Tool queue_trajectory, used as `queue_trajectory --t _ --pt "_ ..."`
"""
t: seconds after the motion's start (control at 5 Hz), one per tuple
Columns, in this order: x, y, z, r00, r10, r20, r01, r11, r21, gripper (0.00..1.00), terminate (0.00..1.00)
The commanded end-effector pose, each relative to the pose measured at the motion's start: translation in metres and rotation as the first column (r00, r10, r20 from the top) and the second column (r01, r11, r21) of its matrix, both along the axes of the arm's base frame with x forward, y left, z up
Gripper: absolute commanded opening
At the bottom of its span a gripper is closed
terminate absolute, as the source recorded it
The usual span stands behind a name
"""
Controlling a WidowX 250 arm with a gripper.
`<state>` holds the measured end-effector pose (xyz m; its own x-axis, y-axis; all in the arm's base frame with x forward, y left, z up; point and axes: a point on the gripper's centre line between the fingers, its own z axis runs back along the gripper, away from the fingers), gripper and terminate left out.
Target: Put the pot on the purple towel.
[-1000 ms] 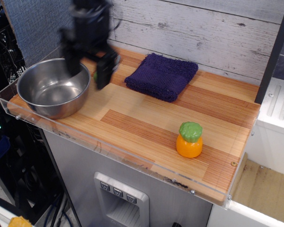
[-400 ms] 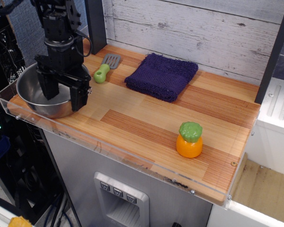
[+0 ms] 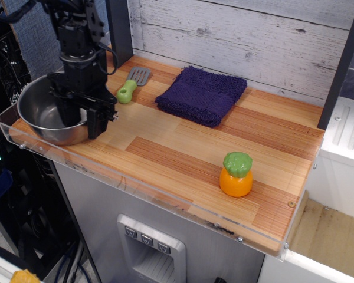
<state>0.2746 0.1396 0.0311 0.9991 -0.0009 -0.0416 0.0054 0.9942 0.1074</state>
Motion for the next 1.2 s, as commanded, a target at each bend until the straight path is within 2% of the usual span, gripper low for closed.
queue_trajectory --t 0.0,0.4,0.6,0.8,1.0 --pt "0.002 -0.004 0.029 0.998 -0.017 0.054 0.016 1.0 0.012 0.0 0.0" --pt "-0.003 0.003 0.041 0.999 0.011 0.048 -0.012 1.0 0.024 0.0 0.0" --pt "-0.006 0.007 0.06 0.998 0.043 0.044 -0.046 0.996 0.079 0.0 0.0" --pt "0.005 -0.009 0.093 0.995 0.019 0.103 -0.029 0.995 0.098 0.0 0.0" --pt "0.024 -0.042 0.11 0.987 -0.033 0.154 0.02 0.996 0.087 0.0 0.0"
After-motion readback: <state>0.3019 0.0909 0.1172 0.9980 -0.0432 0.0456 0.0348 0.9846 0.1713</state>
